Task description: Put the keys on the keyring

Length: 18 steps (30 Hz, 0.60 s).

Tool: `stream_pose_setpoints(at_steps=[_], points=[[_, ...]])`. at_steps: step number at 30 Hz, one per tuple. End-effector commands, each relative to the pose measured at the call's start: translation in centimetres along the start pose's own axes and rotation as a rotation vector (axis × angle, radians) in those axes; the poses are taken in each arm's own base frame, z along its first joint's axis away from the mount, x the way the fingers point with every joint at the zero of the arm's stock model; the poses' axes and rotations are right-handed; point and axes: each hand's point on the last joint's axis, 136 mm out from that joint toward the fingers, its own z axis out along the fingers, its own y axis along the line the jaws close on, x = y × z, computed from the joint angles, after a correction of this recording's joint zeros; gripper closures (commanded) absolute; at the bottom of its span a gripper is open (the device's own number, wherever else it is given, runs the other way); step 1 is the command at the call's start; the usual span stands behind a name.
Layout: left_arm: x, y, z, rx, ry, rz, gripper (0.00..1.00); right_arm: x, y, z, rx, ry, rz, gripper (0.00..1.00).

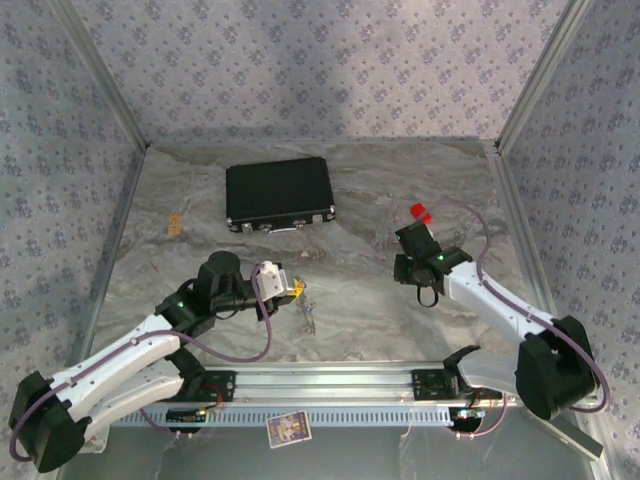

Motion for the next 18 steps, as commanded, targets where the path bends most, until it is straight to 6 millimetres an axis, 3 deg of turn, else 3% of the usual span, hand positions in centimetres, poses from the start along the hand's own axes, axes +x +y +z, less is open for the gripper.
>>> stream_pose_setpoints(at_steps=[1,12,18], points=[[-2.3,0.2,-0.4,-0.009,-0.082,0.047,1.0,-0.3,0.6,0.1,-0.011,0.045,-0.003,0.63],[-2.5,0.1,-0.1,0.005,-0.081,0.051,1.0,-1.1,2.8,3.3,-0.046,0.101,-0.021,0.66],[-2.6,0.1,-0.1,0.005,-0.082,0.053,1.0,-0.5,2.5,4.6,-0.012,0.14,-0.022,0.7]])
